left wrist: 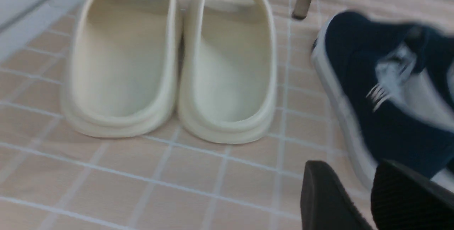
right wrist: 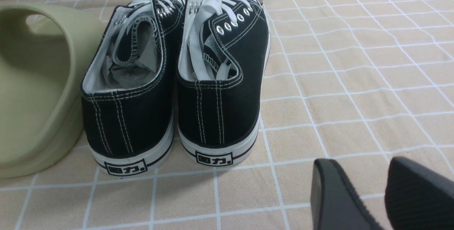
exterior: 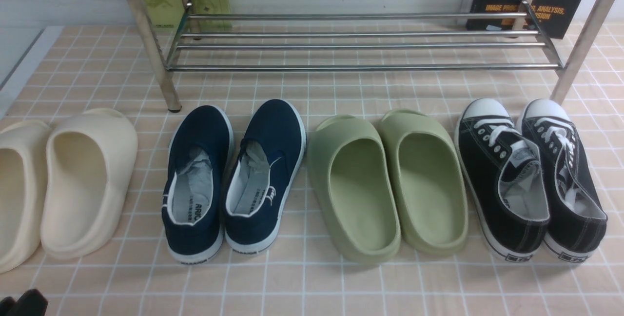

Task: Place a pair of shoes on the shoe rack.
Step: Use the left arm to grab the shoe closest to it

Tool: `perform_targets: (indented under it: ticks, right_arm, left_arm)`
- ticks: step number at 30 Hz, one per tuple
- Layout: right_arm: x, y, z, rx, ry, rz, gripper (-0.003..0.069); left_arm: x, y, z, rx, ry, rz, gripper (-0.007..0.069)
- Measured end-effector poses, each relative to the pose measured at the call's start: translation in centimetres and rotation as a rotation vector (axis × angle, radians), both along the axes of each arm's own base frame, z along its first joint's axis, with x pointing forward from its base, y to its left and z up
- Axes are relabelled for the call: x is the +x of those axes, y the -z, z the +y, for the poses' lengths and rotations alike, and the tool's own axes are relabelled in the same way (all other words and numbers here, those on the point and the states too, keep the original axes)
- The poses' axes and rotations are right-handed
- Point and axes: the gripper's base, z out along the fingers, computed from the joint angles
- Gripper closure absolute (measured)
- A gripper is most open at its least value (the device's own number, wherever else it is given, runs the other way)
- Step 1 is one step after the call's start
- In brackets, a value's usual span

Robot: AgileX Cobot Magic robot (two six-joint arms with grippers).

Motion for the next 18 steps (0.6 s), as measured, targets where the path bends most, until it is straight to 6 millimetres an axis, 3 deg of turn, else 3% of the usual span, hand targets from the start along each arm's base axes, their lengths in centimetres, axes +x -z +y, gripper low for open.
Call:
perform_targets:
  ticks: [4, 6, 14, 18]
  right_arm:
    - [0.0, 0.0, 0.0, 0.0, 0.0, 0.0, 0.0421]
    - [0.0, 0.0, 0.0, 0.0, 0.0, 0.0, 0.0421]
    - [0.0, 0.0, 0.0, 0.0, 0.0, 0.0, 0.0421]
    - [0.0, 0.0, 0.0, 0.0, 0.0, 0.0, 0.0421]
  left_arm:
    - [0.1, -0.8, -0.3, -0.515, -0.036, -0.078, 0.0385]
    - [0.1, -0.9, -0.4, -0.609, -0.042, -0.08, 0.0385]
    - [0.1, -1.0, -0.4, -0.675, -0.047, -0.089, 0.0385]
    - [0.1, -2.1, -0.2, -0.596, -0.031, -0.17, 0.0385]
